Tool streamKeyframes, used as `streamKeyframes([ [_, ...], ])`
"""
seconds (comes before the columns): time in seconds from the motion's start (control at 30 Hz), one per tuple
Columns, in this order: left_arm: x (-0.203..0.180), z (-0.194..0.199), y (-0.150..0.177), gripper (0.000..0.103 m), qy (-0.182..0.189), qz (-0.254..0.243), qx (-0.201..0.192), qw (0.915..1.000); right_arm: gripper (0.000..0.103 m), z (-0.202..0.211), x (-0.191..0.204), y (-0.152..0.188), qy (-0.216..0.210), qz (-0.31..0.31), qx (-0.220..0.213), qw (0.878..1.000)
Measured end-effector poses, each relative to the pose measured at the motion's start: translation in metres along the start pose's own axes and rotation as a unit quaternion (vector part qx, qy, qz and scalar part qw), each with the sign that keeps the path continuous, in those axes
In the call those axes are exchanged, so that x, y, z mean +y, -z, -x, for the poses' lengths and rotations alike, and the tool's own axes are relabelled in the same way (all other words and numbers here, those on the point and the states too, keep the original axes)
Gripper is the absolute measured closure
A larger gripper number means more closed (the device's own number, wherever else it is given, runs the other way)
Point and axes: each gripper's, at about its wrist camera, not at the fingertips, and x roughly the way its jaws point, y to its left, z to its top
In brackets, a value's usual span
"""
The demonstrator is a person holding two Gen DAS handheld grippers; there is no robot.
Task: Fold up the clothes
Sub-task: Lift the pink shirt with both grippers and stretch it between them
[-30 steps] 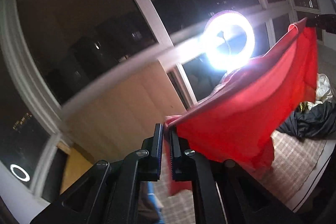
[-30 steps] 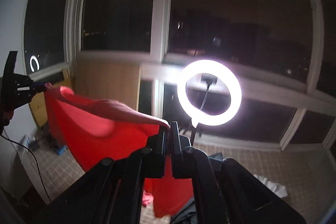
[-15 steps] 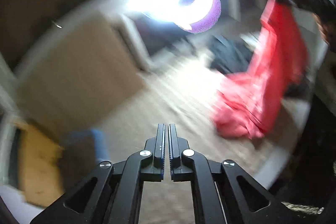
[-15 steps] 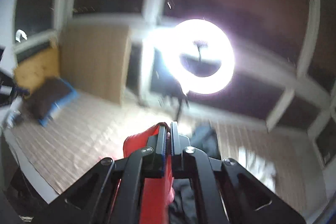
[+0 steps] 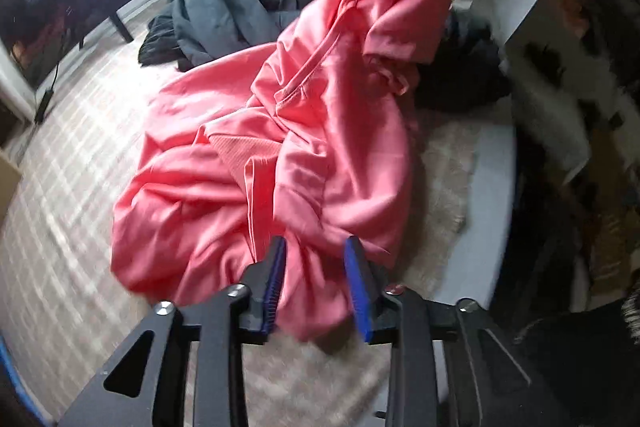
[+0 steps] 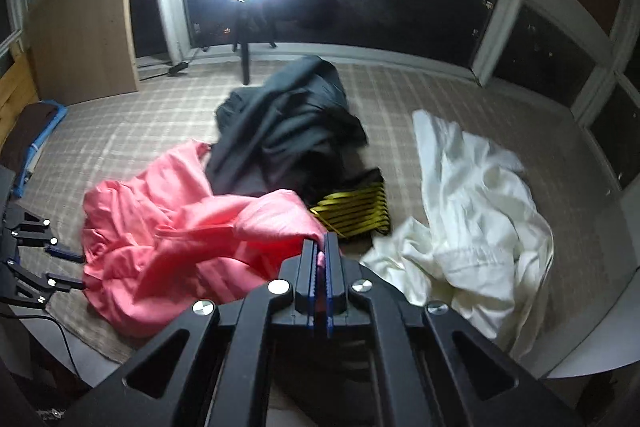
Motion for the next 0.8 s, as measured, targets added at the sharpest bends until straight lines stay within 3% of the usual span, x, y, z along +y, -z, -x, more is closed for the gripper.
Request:
streamKeyframes([
  [0.07, -0.011, -0.024, -0.013, 0.068, 0.02, -0.012, 0.013, 0.9996, 0.1, -0.001, -0.009, 0.003, -0.005, -0.005, 0.001, 1.0],
  [0.17, -0.021, -0.045, -0.02, 0.069, 0.002, -0.032, 0.029, 0.9991, 0.1, -0.006, -0.017, 0.005, -0.013, -0.004, 0.003, 1.0],
  [0.27, -0.019, -0.054, -0.019, 0.1, 0.018, -0.012, 0.038, 0.999, 0.1, -0.011, -0.02, 0.005, -0.015, 0.002, 0.007, 1.0],
  [0.37, -0.005, -0.031, -0.016, 0.1, 0.019, 0.028, 0.013, 0.9994, 0.1, 0.003, -0.018, -0.007, -0.022, 0.005, -0.018, 1.0],
  [0.43, 0.013, 0.005, -0.014, 0.1, 0.013, 0.063, -0.019, 0.9978, 0.1, 0.021, -0.014, -0.02, -0.028, 0.005, -0.047, 0.998],
  [0.5, 0.034, 0.057, -0.01, 0.1, -0.017, 0.093, -0.061, 0.9936, 0.1, 0.039, -0.01, -0.033, -0.034, 0.006, -0.076, 0.996],
  [0.6, 0.063, 0.139, -0.001, 0.1, -0.06, 0.129, -0.128, 0.9816, 0.1, 0.067, -0.005, -0.054, -0.043, 0.007, -0.12, 0.992],
  [0.7, 0.086, 0.226, 0.01, 0.1, -0.136, 0.151, -0.193, 0.96, 0.1, 0.094, 0.001, -0.074, -0.052, 0.009, -0.164, 0.985],
  [0.8, 0.091, 0.318, 0.025, 0.1, -0.194, 0.165, -0.256, 0.9326, 0.1, 0.147, 0.016, -0.1, -0.066, 0.017, -0.234, 0.97],
])
